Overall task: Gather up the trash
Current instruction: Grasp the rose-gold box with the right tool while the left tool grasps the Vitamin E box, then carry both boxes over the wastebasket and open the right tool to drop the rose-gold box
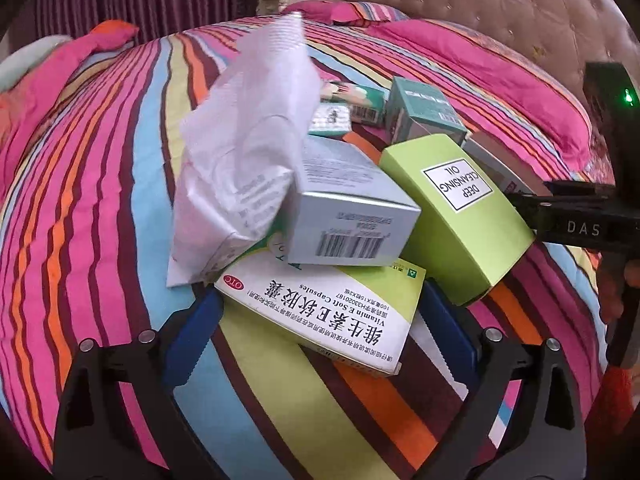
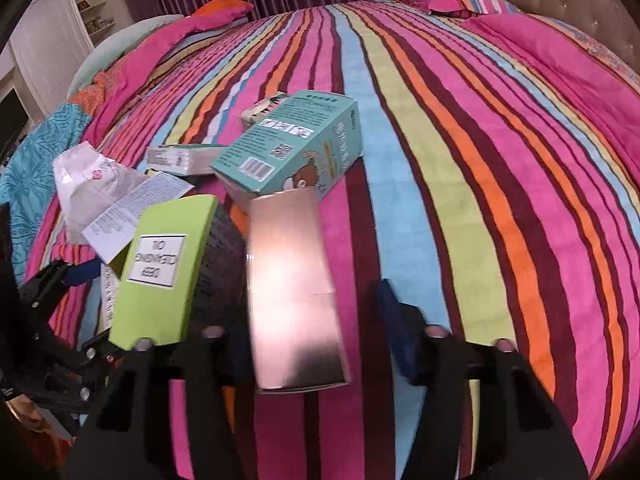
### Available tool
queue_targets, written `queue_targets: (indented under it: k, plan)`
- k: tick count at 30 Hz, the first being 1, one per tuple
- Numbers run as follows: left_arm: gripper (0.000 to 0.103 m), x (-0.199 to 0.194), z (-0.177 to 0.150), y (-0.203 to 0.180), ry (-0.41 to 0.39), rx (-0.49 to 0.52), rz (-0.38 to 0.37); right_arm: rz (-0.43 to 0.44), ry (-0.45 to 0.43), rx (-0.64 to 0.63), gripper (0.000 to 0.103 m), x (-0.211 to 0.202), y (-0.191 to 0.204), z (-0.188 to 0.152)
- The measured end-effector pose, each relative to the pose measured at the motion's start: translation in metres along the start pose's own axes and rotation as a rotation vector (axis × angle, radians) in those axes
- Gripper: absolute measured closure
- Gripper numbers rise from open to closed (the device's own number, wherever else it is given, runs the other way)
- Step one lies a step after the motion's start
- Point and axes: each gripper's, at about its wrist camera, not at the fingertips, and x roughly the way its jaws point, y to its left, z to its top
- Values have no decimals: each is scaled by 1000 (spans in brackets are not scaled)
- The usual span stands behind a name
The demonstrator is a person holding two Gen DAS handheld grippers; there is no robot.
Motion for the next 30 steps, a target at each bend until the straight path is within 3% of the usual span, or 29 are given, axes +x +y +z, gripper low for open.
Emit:
queue_targets:
  k: [6, 12, 22, 30]
  plan:
    - [10, -13, -14, -3, -10, -22, 29, 37, -3, -2, 71, -8, 4, -3]
    - [10, -34, -31, -2, -24, -58, 28, 106, -20, 30, 71, -25, 8, -14]
    - [10, -61, -50, 0, -37, -155, -12, 109, -40, 74, 71, -54, 9, -38]
    - [10, -96, -81, -20, -59, -162, -30, 135, -50, 76, 71, -90, 13, -69]
